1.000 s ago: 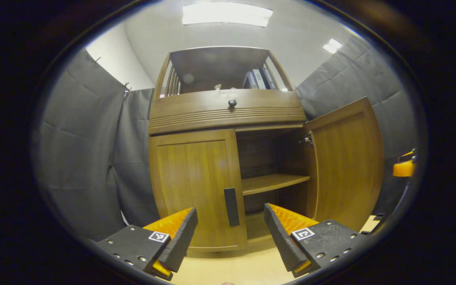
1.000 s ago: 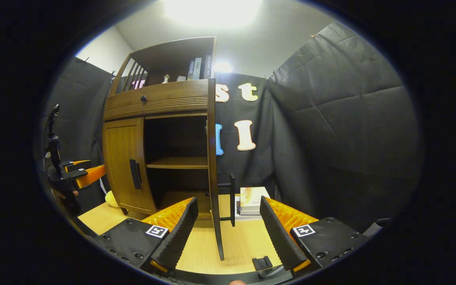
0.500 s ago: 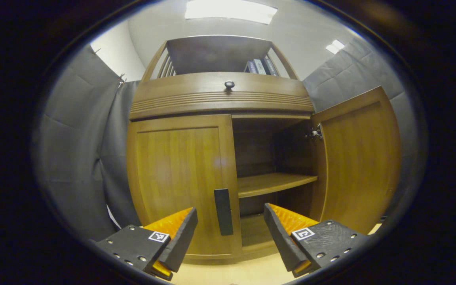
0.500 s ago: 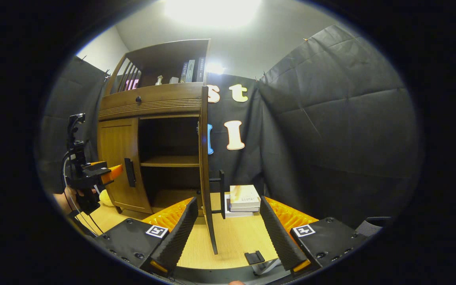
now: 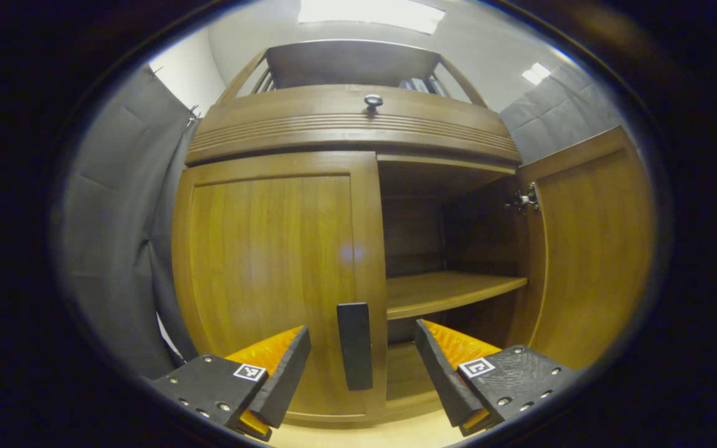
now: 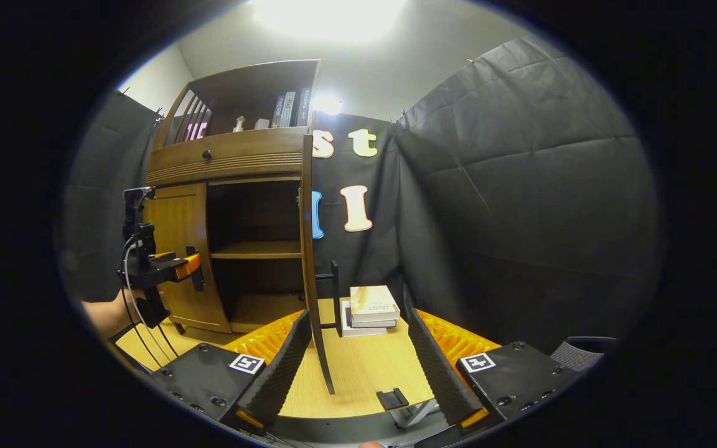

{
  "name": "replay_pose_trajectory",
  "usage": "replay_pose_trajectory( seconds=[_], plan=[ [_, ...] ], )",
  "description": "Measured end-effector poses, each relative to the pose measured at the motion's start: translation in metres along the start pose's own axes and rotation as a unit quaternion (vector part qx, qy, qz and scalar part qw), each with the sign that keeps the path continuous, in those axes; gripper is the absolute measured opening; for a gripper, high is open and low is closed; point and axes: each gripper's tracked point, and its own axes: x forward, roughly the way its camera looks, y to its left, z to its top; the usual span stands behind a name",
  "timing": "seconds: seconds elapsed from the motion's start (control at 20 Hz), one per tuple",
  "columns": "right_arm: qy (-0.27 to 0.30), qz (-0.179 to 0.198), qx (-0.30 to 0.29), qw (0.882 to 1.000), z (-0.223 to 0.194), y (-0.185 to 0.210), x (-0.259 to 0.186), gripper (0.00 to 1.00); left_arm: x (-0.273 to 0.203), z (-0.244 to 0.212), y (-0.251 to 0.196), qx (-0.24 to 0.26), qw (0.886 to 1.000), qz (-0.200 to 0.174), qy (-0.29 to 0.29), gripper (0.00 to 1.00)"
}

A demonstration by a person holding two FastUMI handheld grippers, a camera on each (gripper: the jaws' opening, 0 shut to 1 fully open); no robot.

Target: Open the right door of the double-door shoe cabinet with the right hand, and open the left door with the left hand.

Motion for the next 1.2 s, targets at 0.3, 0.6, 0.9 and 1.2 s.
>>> replay_pose_trajectory(
  seconds=[0.3, 0.6, 0.9, 1.2],
  plan=[
    [0.002, 0.004, 0.005, 1.000, 0.000, 0.004, 0.007, 0.94, 0.025, -0.025, 0.004, -0.004, 1.000, 0.001, 0.029, 0.88],
    [0.002, 0.002, 0.001, 1.000, 0.000, 0.002, 0.012, 0.94, 0.043, -0.036, 0.010, 0.011, 0.999, 0.012, 0.039, 0.72],
    [0.002, 0.003, 0.000, 1.000, -0.003, 0.001, 0.015, 0.94, 0.047, -0.040, 0.003, 0.013, 0.998, 0.011, 0.061, 0.29],
    [-0.012, 0.015, 0.002, 1.000, 0.004, 0.007, 0.012, 0.98, 0.043, -0.034, 0.005, 0.010, 0.998, 0.011, 0.067, 0.25]
  ],
)
